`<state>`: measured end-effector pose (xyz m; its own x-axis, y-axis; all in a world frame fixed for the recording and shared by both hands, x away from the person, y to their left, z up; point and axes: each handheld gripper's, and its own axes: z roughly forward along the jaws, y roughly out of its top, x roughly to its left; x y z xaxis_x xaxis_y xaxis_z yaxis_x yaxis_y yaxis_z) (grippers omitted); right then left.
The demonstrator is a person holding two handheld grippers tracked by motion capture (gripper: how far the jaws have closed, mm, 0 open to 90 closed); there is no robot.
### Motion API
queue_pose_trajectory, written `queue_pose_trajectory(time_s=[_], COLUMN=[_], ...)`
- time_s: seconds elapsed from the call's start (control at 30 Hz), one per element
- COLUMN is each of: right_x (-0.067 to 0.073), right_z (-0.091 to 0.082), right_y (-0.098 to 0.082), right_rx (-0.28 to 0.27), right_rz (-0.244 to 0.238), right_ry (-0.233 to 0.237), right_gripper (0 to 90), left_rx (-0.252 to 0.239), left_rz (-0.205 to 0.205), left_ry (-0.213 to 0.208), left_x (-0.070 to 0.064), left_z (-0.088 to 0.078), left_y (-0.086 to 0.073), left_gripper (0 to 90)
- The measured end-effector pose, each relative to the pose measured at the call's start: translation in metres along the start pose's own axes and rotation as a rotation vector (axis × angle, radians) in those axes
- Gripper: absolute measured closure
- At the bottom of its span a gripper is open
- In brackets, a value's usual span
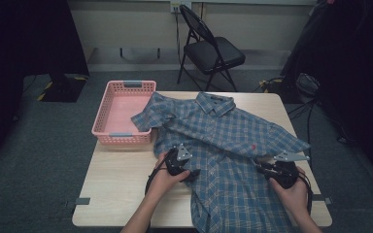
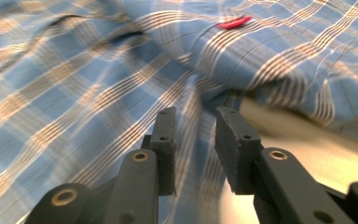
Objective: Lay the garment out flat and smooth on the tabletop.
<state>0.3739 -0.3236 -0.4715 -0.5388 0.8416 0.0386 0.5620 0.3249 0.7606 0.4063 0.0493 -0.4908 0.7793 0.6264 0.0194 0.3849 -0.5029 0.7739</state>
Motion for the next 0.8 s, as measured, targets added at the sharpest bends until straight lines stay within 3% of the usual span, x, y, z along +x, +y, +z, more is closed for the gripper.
queue_pose_trajectory(time_s=[0.1, 0.2, 0.4, 0.6, 0.67, 0.7, 0.77, 0.8], right_x=[-0.005, -0.006, -0.006, 0.0, 0.003, 0.003, 0.003, 0.002], right_z=[0.018, 0.03, 0.023, 0.003, -0.004, -0.008, -0.012, -0.012], right_y=[0.004, 0.002, -0.001, -0.014, -0.018, -0.019, -0.018, -0.016], right_rx=[0.027, 0.05, 0.079, 0.112, 0.117, 0.111, 0.061, 0.039], right_rz=[0.011, 0.011, -0.016, -0.033, -0.04, -0.037, -0.015, -0.015], right_ry=[-0.028, -0.004, 0.029, 0.075, 0.071, 0.063, 0.044, 0.025], right_gripper=[71.0, 81.9, 88.6, 88.6, 88.0, 86.3, 72.6, 70.5], left_rx=[0.005, 0.003, 0.008, 0.01, 0.012, 0.014, 0.014, 0.013], left_rz=[0.001, -0.003, -0.005, -0.005, -0.002, -0.001, 0.004, 0.004], left_ry=[-0.002, -0.005, -0.002, -0.003, -0.004, -0.004, -0.002, -0.002], left_x=[0.0, 0.001, 0.001, 0.0, 0.0, 0.0, 0.0, 0.0], left_z=[0.001, 0.001, -0.001, -0.002, -0.001, -0.001, 0.0, 0.0], left_y=[-0.001, -0.002, -0.005, -0.004, -0.004, -0.004, -0.003, -0.003], left_gripper=[16.8, 16.9, 16.9, 16.9, 16.9, 16.9, 16.9, 16.9])
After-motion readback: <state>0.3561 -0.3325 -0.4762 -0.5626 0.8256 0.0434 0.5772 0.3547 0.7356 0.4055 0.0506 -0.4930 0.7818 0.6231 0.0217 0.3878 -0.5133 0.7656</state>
